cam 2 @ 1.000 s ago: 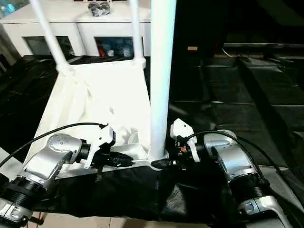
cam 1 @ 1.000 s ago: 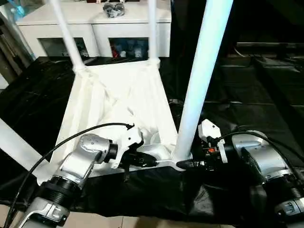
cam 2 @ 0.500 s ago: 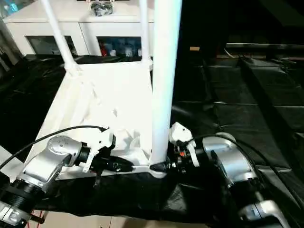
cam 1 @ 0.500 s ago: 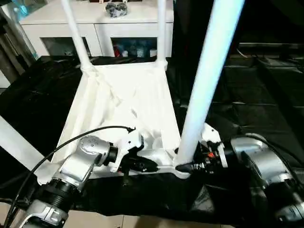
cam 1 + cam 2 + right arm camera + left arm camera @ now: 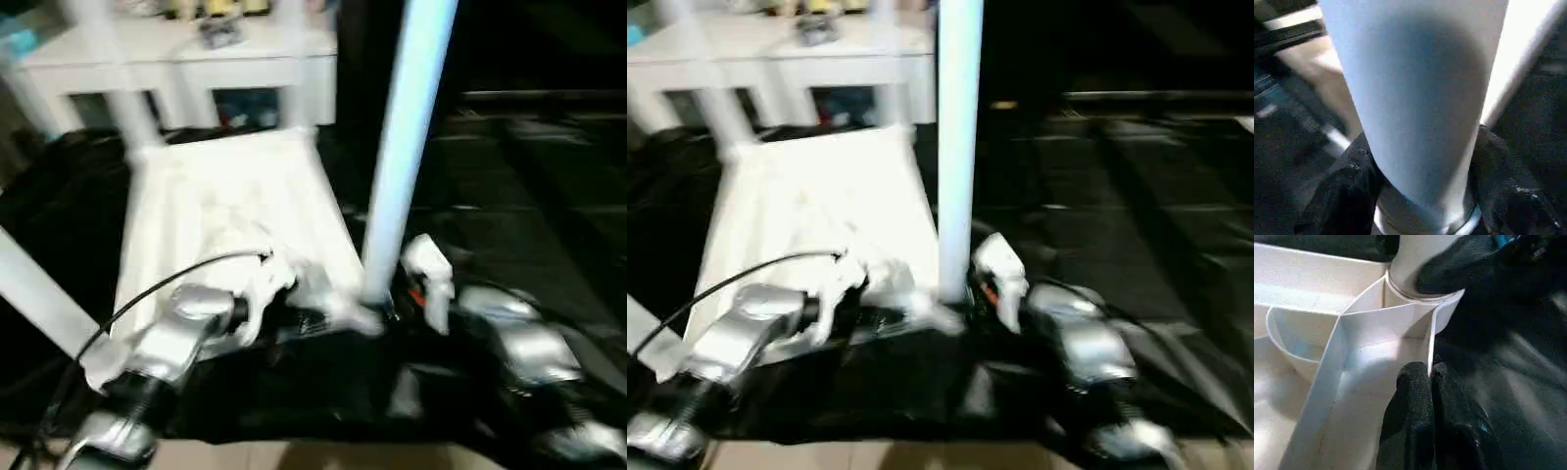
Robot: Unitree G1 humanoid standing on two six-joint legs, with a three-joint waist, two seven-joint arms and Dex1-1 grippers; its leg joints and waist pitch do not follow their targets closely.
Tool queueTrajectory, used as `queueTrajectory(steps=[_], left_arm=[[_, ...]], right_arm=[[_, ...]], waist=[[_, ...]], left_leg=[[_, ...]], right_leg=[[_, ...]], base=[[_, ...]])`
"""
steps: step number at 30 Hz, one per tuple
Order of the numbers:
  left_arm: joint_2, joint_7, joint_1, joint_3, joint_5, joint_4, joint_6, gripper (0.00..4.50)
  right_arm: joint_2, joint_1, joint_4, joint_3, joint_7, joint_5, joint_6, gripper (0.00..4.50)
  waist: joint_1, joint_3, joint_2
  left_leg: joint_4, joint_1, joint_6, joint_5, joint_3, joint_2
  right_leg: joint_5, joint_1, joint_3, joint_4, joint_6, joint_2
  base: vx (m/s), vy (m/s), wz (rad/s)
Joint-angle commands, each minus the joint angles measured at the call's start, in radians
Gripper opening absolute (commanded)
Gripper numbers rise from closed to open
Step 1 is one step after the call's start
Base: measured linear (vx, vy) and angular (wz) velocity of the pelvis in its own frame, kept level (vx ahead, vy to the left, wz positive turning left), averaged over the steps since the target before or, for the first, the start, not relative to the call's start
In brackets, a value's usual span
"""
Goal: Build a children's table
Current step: Rotate leg to tighten
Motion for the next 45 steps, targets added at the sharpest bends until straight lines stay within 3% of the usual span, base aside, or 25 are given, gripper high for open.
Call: queueTrajectory(steps=[1,2,7,9,14,17,18,21,22,23,25,26,29,30,32,34,38,45], left_arm=[[-0.086,0.079,-0.048,-0.013,-0.010,-0.012,-0.006,0.00],[-0.102,0.101,-0.052,-0.011,-0.006,-0.007,-0.004,0.00],[-0.158,0.165,-0.051,-0.016,0.005,-0.001,-0.004,0.00],[-0.162,0.156,-0.046,-0.023,0.003,-0.005,-0.011,0.00],[-0.138,0.120,-0.035,-0.029,0.001,-0.014,-0.034,0.00],[-0.122,0.087,-0.024,-0.030,-0.009,-0.028,-0.041,0.00],[-0.102,0.044,-0.016,-0.034,-0.020,-0.041,-0.050,0.00],[-0.079,-0.007,-0.005,-0.039,-0.036,-0.059,-0.056,0.00],[-0.060,-0.045,0.002,-0.044,-0.044,-0.072,-0.061,0.00],[-0.035,-0.093,0.009,-0.051,-0.052,-0.084,-0.063,0.00],[-0.006,-0.144,0.015,-0.058,-0.058,-0.093,-0.067,0.00],[0.020,-0.183,0.016,-0.063,-0.058,-0.094,-0.071,0.00],[0.041,-0.211,0.015,-0.066,-0.058,-0.092,-0.076,0.00],[0.065,-0.244,0.011,-0.071,-0.059,-0.087,-0.082,0.00],[0.089,-0.271,0.006,-0.077,-0.059,-0.081,-0.089,0.00],[0.099,-0.286,0.002,-0.080,-0.060,-0.078,-0.091,0.00],[0.116,-0.313,-0.009,-0.080,-0.070,-0.078,-0.087,0.00],[0.110,-0.318,-0.007,-0.075,-0.081,-0.079,-0.087,0.00]], right_arm=[[0.099,0.021,0.115,0.078,-0.096,-0.038,0.093,2.26],[0.115,0.014,0.128,0.079,-0.121,-0.045,0.093,2.21],[0.179,-0.004,0.143,0.101,-0.175,-0.068,0.064,2.21],[0.197,-0.005,0.139,0.081,-0.158,-0.041,0.064,2.68],[0.163,0.004,0.106,0.068,-0.109,-0.016,0.076,3.16],[0.112,0.015,0.066,0.066,-0.053,-0.004,0.066,3.30],[0.056,0.024,0.026,0.070,0.026,0.011,0.062,3.58],[-0.001,0.036,-0.014,0.076,0.121,0.024,0.054,3.58],[-0.042,0.046,-0.045,0.091,0.193,0.032,0.037,3.58],[-0.096,0.059,-0.085,0.116,0.290,0.045,0.022,3.58],[-0.145,0.068,-0.118,0.139,0.379,0.059,0.018,3.58],[-0.175,0.069,-0.136,0.151,0.437,0.066,0.021,3.58],[-0.196,0.065,-0.144,0.163,0.477,0.067,0.024,3.58],[-0.219,0.061,-0.149,0.183,0.522,0.063,0.019,3.58],[-0.236,0.056,-0.150,0.202,0.555,0.059,0.010,3.58],[-0.242,0.056,-0.156,0.212,0.573,0.059,0.009,3.35],[-0.236,0.052,-0.169,0.235,0.601,0.067,0.026,3.06],[-0.224,0.053,-0.174,0.241,0.615,0.085,0.046,2.59]], waist=[[0.002,-0.027,-0.004],[-0.008,-0.026,-0.004],[-0.012,-0.028,-0.003],[-0.012,-0.029,-0.004],[-0.005,-0.033,-0.002],[0.000,-0.039,-0.004],[0.004,-0.042,-0.005],[0.019,-0.049,-0.002],[0.019,-0.049,-0.002],[0.027,-0.054,-0.005],[0.042,-0.054,-0.001],[0.049,-0.053,-0.005],[0.055,-0.049,0.000],[0.058,-0.047,-0.006],[0.061,-0.043,-0.001],[0.063,-0.042,-0.006],[0.065,-0.047,-0.006],[0.069,-0.052,-0.009]], left_leg=[[-0.083,-0.017,0.002,-0.313,-0.007,0.006],[-0.083,-0.015,0.003,-0.335,-0.008,0.004],[-0.083,-0.014,0.018,-0.346,-0.006,0.005],[-0.084,-0.016,0.025,-0.337,-0.006,0.006],[-0.083,-0.015,0.036,-0.296,-0.001,0.009],[-0.079,-0.017,0.055,-0.236,0.002,0.011],[-0.074,-0.020,0.069,-0.195,0.003,0.010],[-0.064,-0.020,0.114,-0.094,0.006,0.011],[-0.064,-0.020,0.114,-0.094,0.006,0.011],[-0.059,-0.016,0.131,-0.065,0.007,0.011],[-0.052,-0.022,0.173,-0.013,0.010,0.013],[-0.050,-0.020,0.183,-0.014,0.010,0.015],[-0.054,-0.019,0.176,-0.041,0.010,0.018],[-0.057,-0.016,0.160,-0.064,0.010,0.020],[-0.062,-0.014,0.132,-0.114,0.011,0.022],[-0.065,-0.012,0.112,-0.130,0.011,0.022],[-0.062,-0.015,0.108,-0.096,0.011,0.020],[-0.053,-0.018,0.135,-0.034,0.010,0.017]], right_leg=[[-0.405,0.038,0.029,-0.102,-0.153,-0.040],[-0.425,0.034,0.027,-0.106,-0.152,-0.038],[-0.411,0.029,0.030,-0.109,-0.151,-0.037],[-0.374,0.031,0.031,-0.107,-0.161,-0.037],[-0.278,0.036,0.034,-0.099,-0.195,-0.037],[-0.181,0.042,0.035,-0.091,-0.220,-0.038],[-0.121,0.047,0.035,-0.086,-0.233,-0.037],[0.046,0.051,0.032,-0.070,-0.278,-0.037],[0.046,0.051,0.032,-0.070,-0.278,-0.037],[0.094,0.052,0.031,-0.066,-0.290,-0.035],[0.155,0.051,0.029,-0.057,-0.301,-0.034],[0.139,0.050,0.027,-0.058,-0.300,-0.034],[0.068,0.046,0.027,-0.062,-0.297,-0.037],[0.026,0.046,0.028,-0.066,-0.294,-0.037],[-0.043,0.043,0.030,-0.069,-0.284,-0.039],[-0.063,0.043,0.033,-0.070,-0.278,-0.039],[-0.019,0.046,0.034,-0.064,-0.279,-0.039],[0.059,0.048,0.032,-0.056,-0.291,-0.038]], base=[[0.000,0.000,0.00],[0.000,0.000,0.00],[0.000,0.000,0.00],[0.000,0.000,0.00],[0.000,0.000,0.00],[0.000,0.000,0.00],[0.000,0.000,0.00],[0.000,0.000,0.00],[0.000,0.000,0.00],[0.000,0.000,0.00],[0.000,0.000,0.00],[0.000,0.000,0.00],[0.000,0.000,0.00],[0.000,0.000,0.00],[0.000,0.000,0.00],[0.000,0.000,0.00],[0.000,0.000,0.00],[0.000,0.000,0.00]])
